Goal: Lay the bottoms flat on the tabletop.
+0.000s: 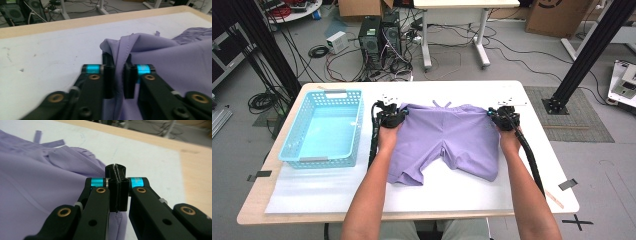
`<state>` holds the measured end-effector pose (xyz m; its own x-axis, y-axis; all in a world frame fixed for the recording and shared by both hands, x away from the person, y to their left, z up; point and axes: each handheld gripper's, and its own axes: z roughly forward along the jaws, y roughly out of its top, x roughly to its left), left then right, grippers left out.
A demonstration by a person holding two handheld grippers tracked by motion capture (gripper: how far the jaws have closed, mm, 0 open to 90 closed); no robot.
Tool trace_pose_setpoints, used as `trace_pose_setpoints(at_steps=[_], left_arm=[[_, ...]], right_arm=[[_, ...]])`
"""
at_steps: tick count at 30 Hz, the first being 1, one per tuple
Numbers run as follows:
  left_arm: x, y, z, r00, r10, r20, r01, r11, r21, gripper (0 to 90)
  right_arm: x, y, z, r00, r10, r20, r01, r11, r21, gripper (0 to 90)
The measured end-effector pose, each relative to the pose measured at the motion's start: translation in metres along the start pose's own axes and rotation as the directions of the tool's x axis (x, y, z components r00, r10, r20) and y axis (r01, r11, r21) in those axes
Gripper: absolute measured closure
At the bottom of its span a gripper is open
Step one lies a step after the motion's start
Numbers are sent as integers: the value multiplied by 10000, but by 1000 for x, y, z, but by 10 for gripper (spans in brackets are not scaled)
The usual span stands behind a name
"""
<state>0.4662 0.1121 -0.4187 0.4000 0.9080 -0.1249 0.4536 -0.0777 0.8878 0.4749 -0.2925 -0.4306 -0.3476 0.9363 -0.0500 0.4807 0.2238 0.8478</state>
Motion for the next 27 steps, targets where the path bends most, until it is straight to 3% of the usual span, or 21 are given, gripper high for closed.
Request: trace_pose_setpoints(at_steps=[1, 3, 7, 11, 15, 19, 23, 27], left_arm=[[0, 0, -1, 9998, -82, 205, 81, 10000, 49, 625], [-2, -1, -5, 9988, 33, 497, -38, 9999, 118, 562], [-3, -12, -17, 9963, 149, 843, -159, 9998, 115, 510], [-2, -24, -32, 9961, 273, 840, -270, 9996, -45, 484], [-1, -36, -48, 9964, 424, 727, -425, 9991, 0, 469], [-3, -49, -60, 9955, 657, 678, -692, 9963, 512, 454], [-5, -58, -69, 9948, 701, 741, -777, 9916, 1039, 456], [-8, -67, -68, 9940, 830, 711, -937, 9820, 1637, 455]], right_arm=[[-2, -1, 1, 9998, 17, -181, -13, 9997, 230, 892], [-6, -3, -4, 9992, 73, -404, -57, 9991, 408, 791], [-12, -7, -27, 9974, 167, -699, -149, 9996, 258, 669], [-14, -18, -49, 9966, -74, -817, 115, 9987, 500, 634], [-10, -34, -68, 9935, 68, -1132, -10, 9987, 513, 600], [0, -47, -80, 9911, -88, -1328, 198, 9964, 820, 536], [9, -55, -86, 9852, 67, -1712, 153, 9918, 1268, 519], [21, -61, -77, 9689, 225, -2465, 348, 9735, 2258, 563]])
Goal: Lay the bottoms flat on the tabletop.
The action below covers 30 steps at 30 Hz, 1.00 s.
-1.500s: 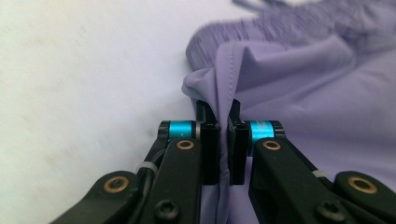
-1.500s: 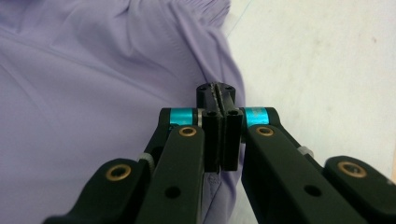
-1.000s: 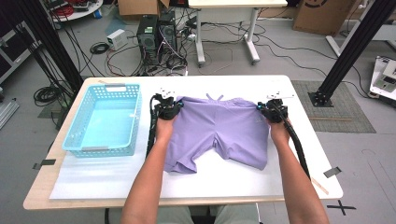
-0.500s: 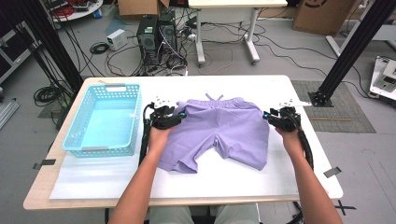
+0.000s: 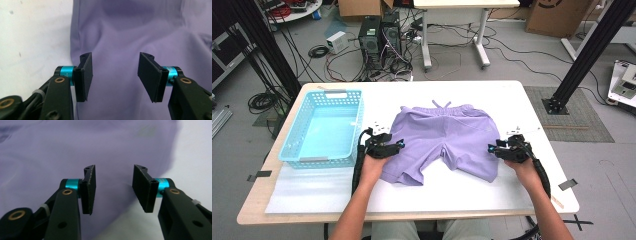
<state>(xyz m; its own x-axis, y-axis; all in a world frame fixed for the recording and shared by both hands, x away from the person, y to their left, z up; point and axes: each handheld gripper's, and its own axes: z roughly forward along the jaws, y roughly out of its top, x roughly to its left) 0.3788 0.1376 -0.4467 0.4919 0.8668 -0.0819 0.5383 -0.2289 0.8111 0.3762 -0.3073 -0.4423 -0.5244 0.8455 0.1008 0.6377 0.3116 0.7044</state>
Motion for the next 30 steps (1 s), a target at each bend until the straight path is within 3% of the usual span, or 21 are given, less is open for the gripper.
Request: trace_pose_setpoints(at_steps=[1, 3, 5, 6, 7, 8, 9, 10, 16, 19, 21, 23, 24, 27, 30], left_arm=[[-1, -1, 1, 10000, 18, -13, -18, 9999, 122, 453], [-5, -1, 5, 9994, 304, -157, -297, 9985, 452, 460], [-8, 0, 7, 9973, 580, -445, -550, 9963, 654, 501], [-9, 0, 8, 9968, 609, -511, -576, 9964, 628, 550], [-10, 1, 8, 9962, 724, -481, -694, 9957, 610, 619], [-11, 1, 9, 9941, 875, -635, -837, 9947, 592, 749], [-12, 2, 9, 9926, 889, -830, -841, 9946, 603, 844], [-11, 3, 11, 9923, 813, -935, -762, 9955, 570, 885], [-7, 16, 20, 9903, 580, -1260, -558, 9982, 206, 891], [-5, 22, 27, 9874, 389, -1536, -419, 9990, -162, 891], [-3, 24, 28, 9882, 141, -1528, -193, 9993, -331, 891], [-6, 24, 28, 9900, 178, -1399, -251, 9984, -506, 890], [-7, 24, 27, 9908, 242, -1332, -324, 9977, -595, 885], [-7, 22, 23, 9951, -105, -986, 18, 9961, -884, 729], [-10, 19, 17, 9970, -85, -766, -8, 9926, -1212, 621]], right_arm=[[3, -1, 4, 10000, -7, -48, 7, 9999, 171, 585], [6, 0, 6, 9993, -112, 352, 109, 9999, 85, 716], [4, 1, 7, 9962, -287, 828, 277, 9995, 134, 864], [2, 2, 7, 9968, -220, 763, 211, 9997, 134, 900], [-1, 3, 8, 9976, -210, 658, 201, 9997, 150, 900], [-2, 5, 8, 9978, -233, 626, 222, 9996, 179, 900], [-2, 6, 9, 9961, -304, 826, 292, 9994, 161, 900], [-2, 7, 11, 9950, -309, 954, 301, 9995, 96, 900], [-15, 17, 13, 9831, 457, 1774, -292, 9951, -948, 900], [-18, 24, 14, 9661, 637, 2502, -293, 9899, -1390, 900], [-24, 27, 13, 9561, 1061, 2731, -606, 9835, -1702, 900], [-26, 27, 11, 9655, 1329, 2238, -909, 9778, -1886, 900], [-24, 27, 10, 9680, 1138, 2236, -739, 9810, -1793, 900], [-16, 26, 4, 9788, 698, 1927, -373, 9851, -1678, 766], [-6, 23, -5, 9903, 363, 1344, -115, 9834, -1810, 678]])
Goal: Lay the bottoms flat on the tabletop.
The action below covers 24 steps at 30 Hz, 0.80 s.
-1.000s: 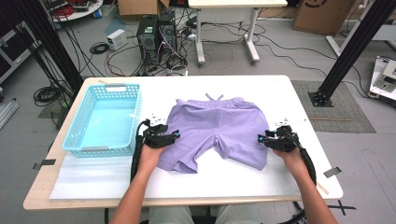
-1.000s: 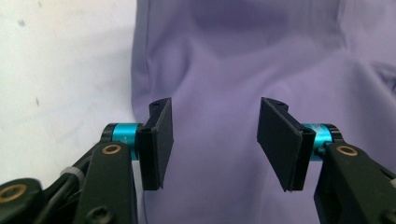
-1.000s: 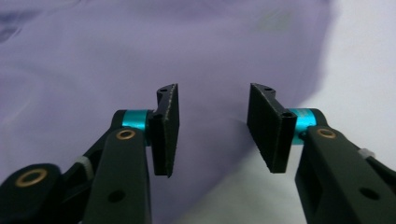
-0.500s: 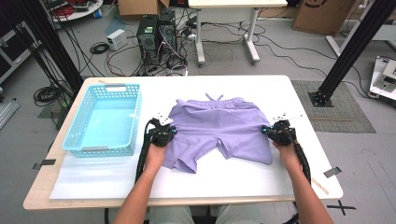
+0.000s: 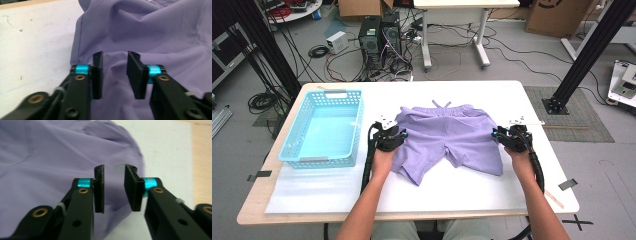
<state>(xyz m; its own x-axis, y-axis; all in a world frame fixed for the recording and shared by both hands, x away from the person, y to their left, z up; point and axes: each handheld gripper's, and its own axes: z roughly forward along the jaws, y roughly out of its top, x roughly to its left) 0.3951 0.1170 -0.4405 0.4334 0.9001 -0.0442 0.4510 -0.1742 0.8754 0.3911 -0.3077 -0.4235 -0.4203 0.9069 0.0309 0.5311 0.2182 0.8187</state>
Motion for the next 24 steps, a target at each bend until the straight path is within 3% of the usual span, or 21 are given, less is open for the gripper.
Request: trace_pose_setpoints(at_steps=[5, 9, 14, 16, 20, 24], left_arm=[[-5, -4, -18, 9995, 106, 286, -91, 9987, -503, 527], [-6, -8, -33, 9986, 190, 484, -153, 9971, -751, 502], [-9, -15, -49, 9983, 124, 561, -67, 9948, -1013, 486], [-10, -18, -55, 9982, 158, 581, -96, 9945, -1047, 486], [-12, -23, -62, 9981, 150, 603, -80, 9934, -1146, 485], [-13, -24, -65, 9982, 122, 584, -55, 9935, -1134, 485]], right_arm=[[18, -13, -21, 9956, -592, -720, 573, 9979, -290, 614], [33, -31, -40, 9880, -761, -1345, 706, 9965, -454, 606], [50, -49, -52, 9761, -1466, -1605, 1461, 9892, -150, 610], [55, -52, -53, 9696, -1546, -1897, 1583, 9874, 41, 614], [69, -58, -49, 9460, -2119, -2454, 2300, 9721, 470, 617], [77, -60, -37, 9400, -2583, -2227, 2887, 9503, 1165, 732]])
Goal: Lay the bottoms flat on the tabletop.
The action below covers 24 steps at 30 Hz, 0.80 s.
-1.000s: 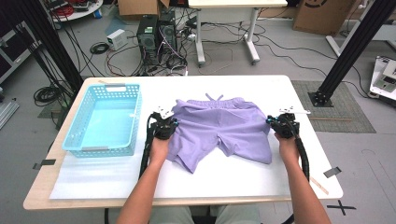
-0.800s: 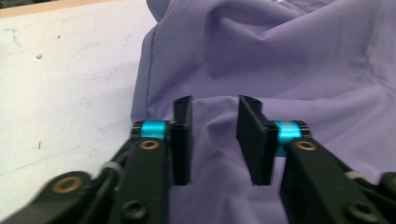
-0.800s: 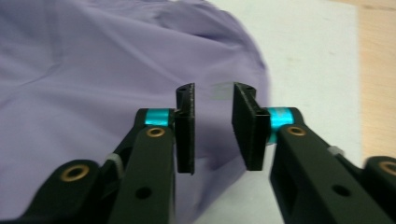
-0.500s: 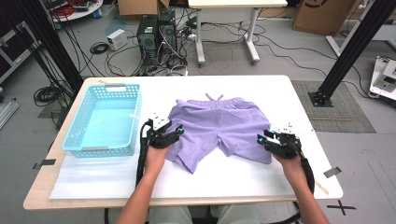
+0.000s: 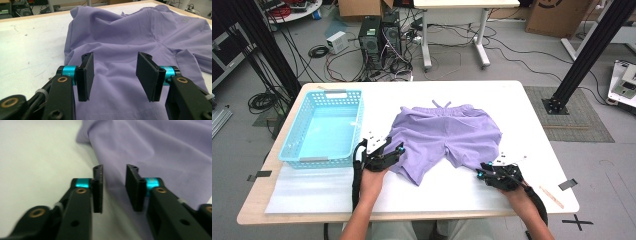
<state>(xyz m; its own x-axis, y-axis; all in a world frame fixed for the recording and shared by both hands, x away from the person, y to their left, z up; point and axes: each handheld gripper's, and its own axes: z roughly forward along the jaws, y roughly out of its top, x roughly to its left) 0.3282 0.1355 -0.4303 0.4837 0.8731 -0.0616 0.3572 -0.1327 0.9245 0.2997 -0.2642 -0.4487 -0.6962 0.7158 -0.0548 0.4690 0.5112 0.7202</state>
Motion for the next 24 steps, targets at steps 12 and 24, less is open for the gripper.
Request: trace_pose_setpoints(at_steps=[12, 24], left_arm=[[-1, 1, 5, 9999, 78, 81, -79, 9999, 90, 485], [-2, -1, 6, 9997, 177, 144, -178, 9998, 114, 484]], right_arm=[[-41, 34, 0, 9868, 1483, -647, -1543, 9828, -1015, 900], [-72, 25, 26, 9746, 1953, 1095, -1982, 9800, 162, 900]])
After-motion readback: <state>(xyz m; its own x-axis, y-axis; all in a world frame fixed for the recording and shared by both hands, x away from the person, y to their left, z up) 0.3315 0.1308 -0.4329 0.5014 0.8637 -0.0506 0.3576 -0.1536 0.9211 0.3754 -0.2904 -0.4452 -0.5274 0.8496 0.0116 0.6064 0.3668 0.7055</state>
